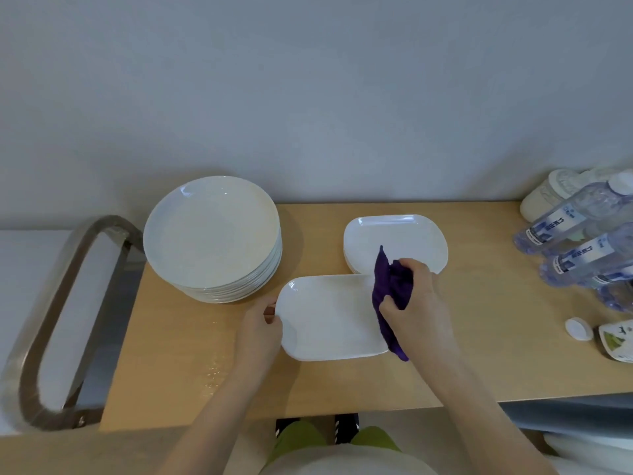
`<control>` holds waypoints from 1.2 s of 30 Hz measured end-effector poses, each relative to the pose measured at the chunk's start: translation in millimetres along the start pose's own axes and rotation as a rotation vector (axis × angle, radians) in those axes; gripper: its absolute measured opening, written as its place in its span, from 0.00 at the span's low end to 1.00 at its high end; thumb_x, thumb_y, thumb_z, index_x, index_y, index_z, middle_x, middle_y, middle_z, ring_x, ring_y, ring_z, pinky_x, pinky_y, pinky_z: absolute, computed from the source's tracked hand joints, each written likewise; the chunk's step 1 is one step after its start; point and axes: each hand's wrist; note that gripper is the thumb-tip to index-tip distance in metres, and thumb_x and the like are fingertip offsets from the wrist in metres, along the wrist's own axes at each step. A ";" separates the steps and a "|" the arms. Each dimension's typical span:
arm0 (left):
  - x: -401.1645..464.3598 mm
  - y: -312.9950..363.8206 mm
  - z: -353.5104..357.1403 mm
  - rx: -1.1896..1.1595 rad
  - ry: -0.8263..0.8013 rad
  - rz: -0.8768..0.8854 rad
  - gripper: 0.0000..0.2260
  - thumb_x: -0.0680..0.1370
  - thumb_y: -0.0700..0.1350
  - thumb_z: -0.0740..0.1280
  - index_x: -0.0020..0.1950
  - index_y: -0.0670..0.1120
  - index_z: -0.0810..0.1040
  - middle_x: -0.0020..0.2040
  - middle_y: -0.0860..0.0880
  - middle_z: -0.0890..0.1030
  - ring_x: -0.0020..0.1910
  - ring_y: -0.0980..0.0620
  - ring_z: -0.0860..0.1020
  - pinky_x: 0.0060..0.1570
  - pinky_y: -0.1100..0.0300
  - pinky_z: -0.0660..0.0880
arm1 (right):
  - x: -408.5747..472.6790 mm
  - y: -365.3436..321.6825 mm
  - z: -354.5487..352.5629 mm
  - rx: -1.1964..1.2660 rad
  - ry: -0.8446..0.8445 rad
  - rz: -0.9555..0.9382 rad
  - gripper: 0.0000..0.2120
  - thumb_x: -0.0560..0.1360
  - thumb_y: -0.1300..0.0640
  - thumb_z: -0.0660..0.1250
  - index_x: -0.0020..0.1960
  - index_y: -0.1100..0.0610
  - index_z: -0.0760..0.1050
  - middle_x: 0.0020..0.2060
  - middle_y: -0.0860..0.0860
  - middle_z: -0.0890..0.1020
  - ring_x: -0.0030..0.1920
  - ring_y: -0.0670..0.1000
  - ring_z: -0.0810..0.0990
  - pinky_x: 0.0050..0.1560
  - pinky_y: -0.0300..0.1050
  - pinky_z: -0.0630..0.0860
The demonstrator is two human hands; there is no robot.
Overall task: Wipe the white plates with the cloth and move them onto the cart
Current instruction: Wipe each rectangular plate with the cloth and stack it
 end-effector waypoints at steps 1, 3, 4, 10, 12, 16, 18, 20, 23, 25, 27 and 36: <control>-0.2 0.5 0.1 -0.004 0.001 0.002 0.22 0.73 0.33 0.62 0.45 0.62 0.78 0.41 0.62 0.81 0.43 0.63 0.78 0.40 0.62 0.75 | -0.3 -7.4 10.3 -0.008 -0.030 -0.047 0.25 0.71 0.63 0.67 0.66 0.52 0.67 0.56 0.47 0.72 0.56 0.52 0.72 0.55 0.48 0.73; -1.2 1.7 0.6 -0.012 0.008 0.000 0.21 0.73 0.34 0.63 0.44 0.63 0.78 0.40 0.63 0.82 0.43 0.62 0.78 0.40 0.61 0.76 | -0.2 -18.2 35.2 -0.087 -0.114 -0.114 0.26 0.71 0.62 0.68 0.67 0.54 0.66 0.58 0.51 0.73 0.56 0.53 0.73 0.55 0.46 0.73; -1.7 2.0 0.6 -0.016 0.012 -0.002 0.19 0.73 0.35 0.63 0.45 0.62 0.78 0.40 0.62 0.82 0.43 0.62 0.79 0.40 0.61 0.76 | 0.2 -22.2 48.7 -0.129 -0.160 -0.134 0.26 0.71 0.61 0.67 0.68 0.54 0.66 0.59 0.51 0.72 0.56 0.53 0.72 0.54 0.45 0.72; -2.4 3.7 0.3 0.035 0.036 0.015 0.18 0.74 0.34 0.62 0.46 0.59 0.77 0.39 0.62 0.80 0.41 0.63 0.78 0.39 0.62 0.76 | -14.8 -29.6 114.3 -0.248 -0.258 -0.268 0.26 0.76 0.55 0.63 0.72 0.51 0.60 0.66 0.50 0.68 0.63 0.53 0.67 0.63 0.46 0.69; -3.3 6.1 -0.1 0.035 0.043 0.017 0.19 0.74 0.33 0.62 0.47 0.60 0.76 0.39 0.65 0.79 0.40 0.70 0.77 0.36 0.68 0.72 | -21.6 -23.4 122.5 -0.327 -0.249 -0.335 0.25 0.77 0.53 0.62 0.73 0.50 0.61 0.68 0.50 0.67 0.65 0.53 0.66 0.65 0.46 0.66; -3.9 4.5 -0.2 0.030 0.020 0.019 0.18 0.75 0.35 0.62 0.51 0.58 0.80 0.42 0.62 0.82 0.44 0.63 0.79 0.40 0.63 0.77 | -24.0 -7.5 114.8 -0.487 -0.257 -0.420 0.26 0.74 0.50 0.66 0.70 0.47 0.65 0.68 0.47 0.69 0.65 0.53 0.69 0.60 0.51 0.69; -3.6 4.2 1.5 0.040 0.007 0.024 0.19 0.75 0.36 0.61 0.55 0.56 0.81 0.44 0.59 0.83 0.44 0.57 0.80 0.43 0.54 0.80 | -25.2 -0.7 104.5 -0.563 -0.243 -0.426 0.26 0.70 0.50 0.69 0.67 0.45 0.69 0.65 0.46 0.73 0.62 0.54 0.73 0.57 0.54 0.70; -2.9 3.9 3.0 0.065 0.008 0.020 0.20 0.73 0.35 0.61 0.57 0.56 0.81 0.44 0.59 0.83 0.44 0.58 0.80 0.43 0.53 0.80 | -28.0 8.6 94.1 -0.568 -0.213 -0.389 0.26 0.68 0.51 0.72 0.65 0.45 0.72 0.63 0.46 0.75 0.59 0.55 0.75 0.55 0.55 0.73; -1.4 1.7 4.7 0.083 0.036 -0.005 0.20 0.72 0.35 0.62 0.54 0.57 0.81 0.42 0.58 0.82 0.41 0.58 0.78 0.40 0.56 0.78 | -27.9 27.6 76.3 -0.573 -0.202 -0.325 0.28 0.71 0.54 0.68 0.69 0.44 0.67 0.69 0.46 0.70 0.65 0.55 0.69 0.58 0.54 0.73; -1.8 0.5 7.1 0.090 0.052 -0.007 0.20 0.72 0.36 0.62 0.54 0.58 0.82 0.40 0.60 0.82 0.39 0.60 0.77 0.36 0.61 0.75 | -23.2 42.3 63.7 -0.566 -0.194 -0.276 0.30 0.72 0.56 0.65 0.72 0.45 0.62 0.72 0.45 0.65 0.68 0.53 0.65 0.63 0.52 0.69; -3.1 0.1 10.1 0.108 0.069 -0.021 0.21 0.72 0.36 0.61 0.56 0.58 0.81 0.37 0.60 0.80 0.35 0.59 0.75 0.31 0.64 0.69 | -16.4 50.0 54.3 -0.508 -0.163 -0.202 0.32 0.73 0.56 0.65 0.74 0.49 0.59 0.73 0.47 0.63 0.69 0.53 0.63 0.67 0.51 0.65; -2.3 -0.9 5.5 0.028 0.037 0.004 0.18 0.74 0.35 0.63 0.55 0.54 0.83 0.41 0.58 0.84 0.43 0.53 0.80 0.39 0.60 0.75 | 12.9 6.8 93.8 -0.421 -0.064 -0.077 0.32 0.74 0.53 0.65 0.75 0.51 0.57 0.72 0.48 0.64 0.71 0.56 0.62 0.66 0.53 0.64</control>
Point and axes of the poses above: each hand's wrist, its own x-axis towards the middle knuckle, its own z-axis out of the palm, y = z × x
